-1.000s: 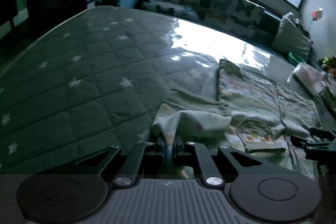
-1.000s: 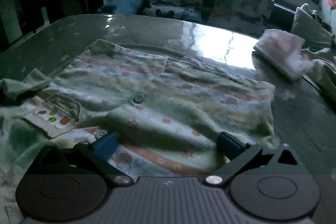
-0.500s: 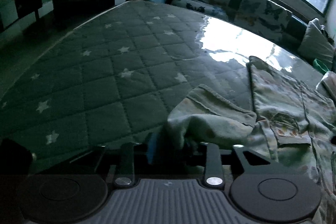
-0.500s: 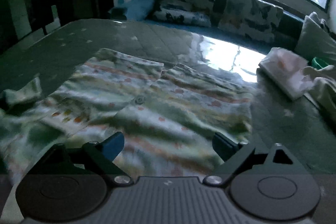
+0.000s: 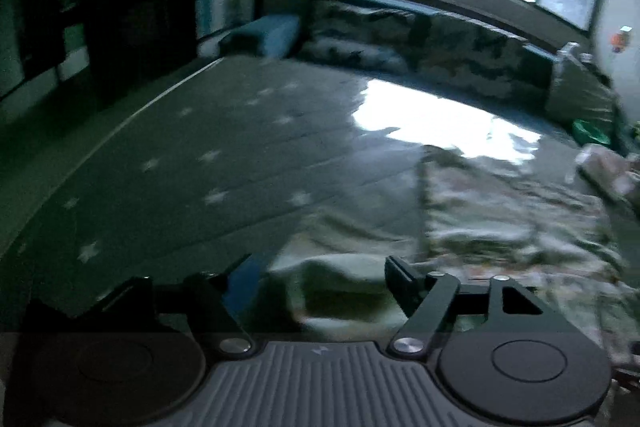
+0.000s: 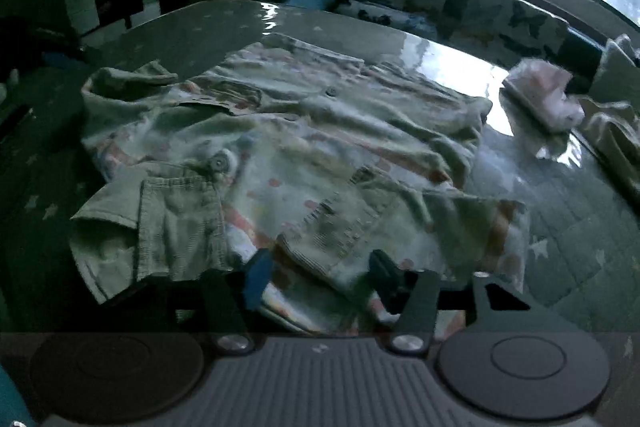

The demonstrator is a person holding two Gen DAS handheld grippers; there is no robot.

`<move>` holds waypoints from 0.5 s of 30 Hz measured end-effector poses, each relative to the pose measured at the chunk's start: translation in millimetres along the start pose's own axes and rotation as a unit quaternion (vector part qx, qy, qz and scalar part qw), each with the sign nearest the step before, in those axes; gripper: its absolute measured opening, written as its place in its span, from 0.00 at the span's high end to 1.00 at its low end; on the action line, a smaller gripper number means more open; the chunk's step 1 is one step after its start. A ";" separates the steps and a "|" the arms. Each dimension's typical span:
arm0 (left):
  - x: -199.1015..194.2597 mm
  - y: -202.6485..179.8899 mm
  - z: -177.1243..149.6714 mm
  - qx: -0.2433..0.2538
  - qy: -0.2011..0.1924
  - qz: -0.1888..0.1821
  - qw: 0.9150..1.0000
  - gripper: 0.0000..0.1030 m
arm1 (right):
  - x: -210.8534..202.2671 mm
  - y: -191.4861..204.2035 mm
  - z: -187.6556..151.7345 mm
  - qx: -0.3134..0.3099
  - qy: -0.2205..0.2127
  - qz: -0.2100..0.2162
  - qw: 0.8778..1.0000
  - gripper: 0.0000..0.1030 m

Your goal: Fold clothes

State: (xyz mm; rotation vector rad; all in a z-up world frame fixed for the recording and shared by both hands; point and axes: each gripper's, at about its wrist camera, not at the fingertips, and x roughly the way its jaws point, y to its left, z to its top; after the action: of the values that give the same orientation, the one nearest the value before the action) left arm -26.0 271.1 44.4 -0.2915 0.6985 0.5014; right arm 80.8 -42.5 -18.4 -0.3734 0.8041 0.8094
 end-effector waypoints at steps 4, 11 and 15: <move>-5.2 -40.2 -3.9 0.040 -0.002 -0.055 0.998 0.22 | 2.4 -1.9 -2.0 0.013 -0.012 -0.002 1.000 0.67; 9.2 -122.2 -27.1 0.116 0.037 -0.148 0.981 0.22 | -16.6 -15.6 -3.2 0.052 -0.054 -0.021 0.997 0.97; 18.9 -158.5 -41.5 0.149 0.052 -0.181 0.971 0.22 | -50.5 -38.6 -5.4 0.081 -0.098 -0.063 0.990 0.98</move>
State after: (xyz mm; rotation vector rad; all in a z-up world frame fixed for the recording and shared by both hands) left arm 48.0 126.6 15.4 -0.1565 0.7914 0.0304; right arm 86.2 -95.7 16.5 -0.1936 0.6509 0.6458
